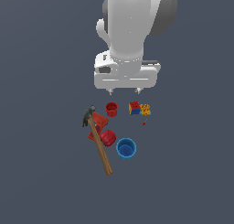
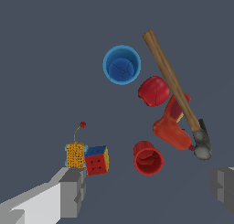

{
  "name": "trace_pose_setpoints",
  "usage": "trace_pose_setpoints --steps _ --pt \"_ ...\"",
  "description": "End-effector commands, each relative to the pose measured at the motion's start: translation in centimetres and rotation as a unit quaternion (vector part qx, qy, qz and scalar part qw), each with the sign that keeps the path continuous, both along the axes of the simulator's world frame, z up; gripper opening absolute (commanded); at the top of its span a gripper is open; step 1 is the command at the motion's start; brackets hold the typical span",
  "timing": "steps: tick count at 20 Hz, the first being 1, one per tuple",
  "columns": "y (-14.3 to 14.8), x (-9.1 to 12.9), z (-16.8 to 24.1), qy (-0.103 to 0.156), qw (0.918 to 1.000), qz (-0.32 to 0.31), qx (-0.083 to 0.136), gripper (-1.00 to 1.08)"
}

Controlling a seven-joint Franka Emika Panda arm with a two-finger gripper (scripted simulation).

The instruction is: Pick up a designated object from a clutter of objects.

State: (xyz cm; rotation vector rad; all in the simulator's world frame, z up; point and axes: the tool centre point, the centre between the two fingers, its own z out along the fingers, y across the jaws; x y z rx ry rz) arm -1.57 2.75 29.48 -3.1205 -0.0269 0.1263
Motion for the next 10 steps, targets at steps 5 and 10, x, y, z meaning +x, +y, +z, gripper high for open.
trace_pose_setpoints --steps 5,10 --pt "-0.5 0.2 0.1 -0.002 1.0000 0.000 -0.003 1.00" --pt "-1.8 0.7 0.3 -0.008 0.9999 0.002 -0.010 1.00"
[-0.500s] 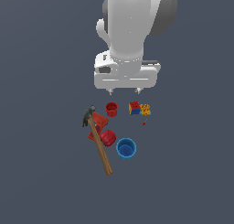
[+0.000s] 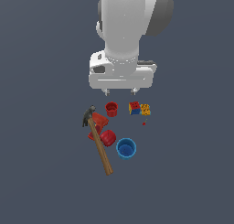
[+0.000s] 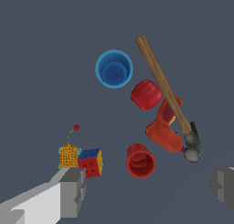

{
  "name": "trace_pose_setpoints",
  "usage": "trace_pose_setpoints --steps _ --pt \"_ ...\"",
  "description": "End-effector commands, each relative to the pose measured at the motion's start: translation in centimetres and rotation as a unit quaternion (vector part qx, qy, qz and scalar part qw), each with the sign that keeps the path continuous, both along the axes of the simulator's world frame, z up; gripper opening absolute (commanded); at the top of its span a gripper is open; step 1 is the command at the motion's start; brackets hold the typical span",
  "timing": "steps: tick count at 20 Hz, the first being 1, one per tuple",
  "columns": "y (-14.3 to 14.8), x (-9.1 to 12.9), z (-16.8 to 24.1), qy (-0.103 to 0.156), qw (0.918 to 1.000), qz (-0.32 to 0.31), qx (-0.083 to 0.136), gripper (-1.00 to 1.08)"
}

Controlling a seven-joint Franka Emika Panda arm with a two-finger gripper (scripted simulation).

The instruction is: Pick up a designated object from a clutter of objects.

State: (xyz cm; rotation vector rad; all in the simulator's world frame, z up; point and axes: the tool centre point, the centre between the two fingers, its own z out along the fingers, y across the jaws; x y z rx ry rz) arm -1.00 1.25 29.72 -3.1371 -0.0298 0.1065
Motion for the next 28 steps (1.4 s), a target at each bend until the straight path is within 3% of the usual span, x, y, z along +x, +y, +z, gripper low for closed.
trace_pose_setpoints --steps 1,9,17,28 --pt "-0.4 0.2 0.1 -0.002 1.0000 0.001 -0.002 1.00" --pt "-0.5 0.0 -0.8 -0.003 1.0000 0.000 -0.002 1.00" --pt "-1.2 -1.0 -4.4 -0.008 1.0000 -0.002 -0.001 1.00" --pt "-2.8 -4.8 -12.4 -0.020 0.9998 -0.007 0.000 1.00"
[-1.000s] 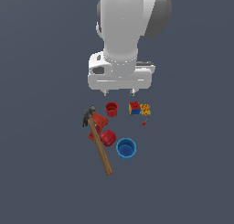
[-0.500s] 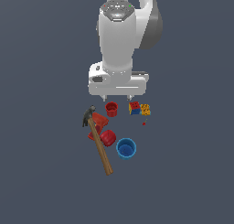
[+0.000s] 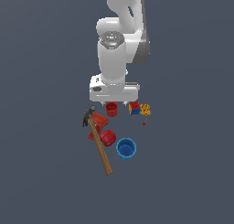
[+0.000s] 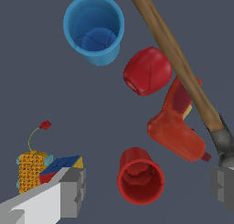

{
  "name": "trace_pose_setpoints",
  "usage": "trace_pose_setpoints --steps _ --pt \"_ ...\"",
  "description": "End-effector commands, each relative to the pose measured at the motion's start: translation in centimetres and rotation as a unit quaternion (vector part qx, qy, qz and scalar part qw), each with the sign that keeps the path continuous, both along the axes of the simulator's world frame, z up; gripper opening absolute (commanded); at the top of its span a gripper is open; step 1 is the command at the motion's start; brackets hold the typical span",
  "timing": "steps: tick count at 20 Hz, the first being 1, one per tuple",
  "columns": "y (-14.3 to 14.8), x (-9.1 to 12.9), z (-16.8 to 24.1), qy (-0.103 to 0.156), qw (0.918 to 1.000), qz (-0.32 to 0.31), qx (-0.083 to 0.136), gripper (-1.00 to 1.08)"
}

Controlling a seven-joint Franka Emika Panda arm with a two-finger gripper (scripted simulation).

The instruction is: Pick up a designated object from a clutter of objects.

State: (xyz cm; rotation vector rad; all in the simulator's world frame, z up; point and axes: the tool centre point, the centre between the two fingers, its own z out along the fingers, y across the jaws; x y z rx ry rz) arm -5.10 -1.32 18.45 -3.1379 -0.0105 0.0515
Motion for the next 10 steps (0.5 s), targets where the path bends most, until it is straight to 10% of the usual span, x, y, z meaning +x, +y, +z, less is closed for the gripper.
trace_pose_setpoints --steps 1,10 --pt "-0.4 -1.1 -1.8 -0.003 1.0000 -0.001 0.000 1.00" --pt "-1.4 -5.2 -6.7 -0.012 0.9999 -0.005 -0.001 1.00"
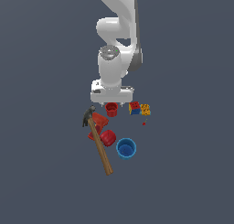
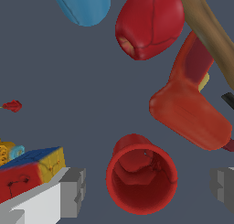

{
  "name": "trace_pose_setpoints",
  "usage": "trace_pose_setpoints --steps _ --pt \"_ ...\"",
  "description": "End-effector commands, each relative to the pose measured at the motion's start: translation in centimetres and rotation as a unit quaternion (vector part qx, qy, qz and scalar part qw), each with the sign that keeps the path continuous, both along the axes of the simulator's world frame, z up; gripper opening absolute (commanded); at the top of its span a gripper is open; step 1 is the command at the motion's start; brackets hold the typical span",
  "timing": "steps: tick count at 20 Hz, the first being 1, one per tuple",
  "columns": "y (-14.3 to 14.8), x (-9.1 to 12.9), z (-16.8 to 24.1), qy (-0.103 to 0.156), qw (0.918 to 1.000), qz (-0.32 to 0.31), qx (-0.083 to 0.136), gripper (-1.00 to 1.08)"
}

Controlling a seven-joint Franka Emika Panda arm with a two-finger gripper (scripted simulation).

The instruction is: Pick up a designated object from a clutter of objects.

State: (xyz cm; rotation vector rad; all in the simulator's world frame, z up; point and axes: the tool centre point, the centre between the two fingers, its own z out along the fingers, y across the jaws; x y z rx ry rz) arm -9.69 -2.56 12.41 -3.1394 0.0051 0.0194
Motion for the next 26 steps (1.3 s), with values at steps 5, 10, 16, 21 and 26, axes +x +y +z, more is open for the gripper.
trace_pose_setpoints --steps 5,10,16,21,26 --pt "-0.4 -2.1 -2.0 -0.005 1.0000 -0.002 -0.001 1.00" --pt "-0.5 -2.8 -2.6 -0.006 1.0000 -0.003 -0.001 1.00" --pt "-0.5 -2.9 -2.8 -0.006 1.0000 -0.003 -0.001 1.00" --pt "-0.5 -2.9 -4.1 -0.006 1.0000 -0.003 -0.001 1.00" --pt "-0.5 -3.0 -6.2 -0.006 1.0000 -0.003 -0.001 1.00"
